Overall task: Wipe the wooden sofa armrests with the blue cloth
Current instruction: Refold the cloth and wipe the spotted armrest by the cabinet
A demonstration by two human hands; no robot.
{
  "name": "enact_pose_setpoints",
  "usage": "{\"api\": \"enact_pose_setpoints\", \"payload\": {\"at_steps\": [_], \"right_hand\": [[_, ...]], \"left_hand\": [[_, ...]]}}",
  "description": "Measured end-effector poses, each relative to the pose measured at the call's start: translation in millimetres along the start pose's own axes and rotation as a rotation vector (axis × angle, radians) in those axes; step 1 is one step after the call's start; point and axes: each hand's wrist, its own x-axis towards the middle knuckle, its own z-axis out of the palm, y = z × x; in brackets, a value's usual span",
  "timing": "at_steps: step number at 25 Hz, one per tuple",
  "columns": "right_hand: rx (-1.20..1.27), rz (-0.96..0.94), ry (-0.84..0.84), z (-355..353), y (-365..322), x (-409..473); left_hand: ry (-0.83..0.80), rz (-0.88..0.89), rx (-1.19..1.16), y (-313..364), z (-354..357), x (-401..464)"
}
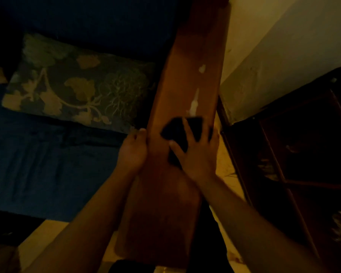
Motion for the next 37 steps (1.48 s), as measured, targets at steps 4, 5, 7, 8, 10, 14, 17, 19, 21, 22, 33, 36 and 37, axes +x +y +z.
{"api": "enact_pose_setpoints", "payload": {"at_steps": [4,5,7,8,10,14,17,19,21,22,33,36,37], "right_hand": [[-0.082,-0.121,0.012,-33.9,36.3,198.6],[0.067,0.009,0.035,-40.3,46.4,230.1],[0.199,0.154,0.104,-38.7,44.7,246.6],[0.111,0.089,0.123,-33.4,40.4,232.6],[-0.043,-0.387,0.027,-24.5,32.7,186.5],[-0.005,-0.592,-0.011,-43.4,42.9,245.6],[-0.009,-0.099,0.160,-45.4,6.2,316.1],[-0.034,-0.185,0.118,-33.0,-16.3,299.6],[-0.064,-0.559,-0.052,-25.2,-3.8,238.3],[-0.087,-0.783,-0.164,-27.1,13.4,205.4],[0.729,0.268,0.069,-72.7,68.2,362.4],[0.896,0.394,0.053,-84.4,72.3,445.7],[0.937,0.438,0.040,-87.9,75.5,471.0]], "left_hand": [[0.037,0.018,-0.031,47.1,24.0,49.5],[0.063,0.012,-0.041,61.6,29.8,59.6],[0.106,-0.006,-0.094,88.8,39.7,78.6],[0.124,-0.029,-0.129,100.5,44.0,85.2],[0.183,-0.089,-0.181,115.3,49.8,91.6],[0.269,-0.216,-0.162,122.3,47.8,92.8],[0.253,-0.271,-0.215,112.7,44.7,88.3],[0.297,-0.297,-0.188,104.3,42.7,82.0],[0.322,-0.297,-0.159,101.7,42.5,73.8],[0.331,-0.284,-0.169,102.6,43.2,70.9],[0.167,0.016,0.324,163.8,93.6,97.4],[0.188,0.015,0.358,178.5,98.7,117.3],[0.188,0.010,0.354,180.3,98.9,121.9]]}}
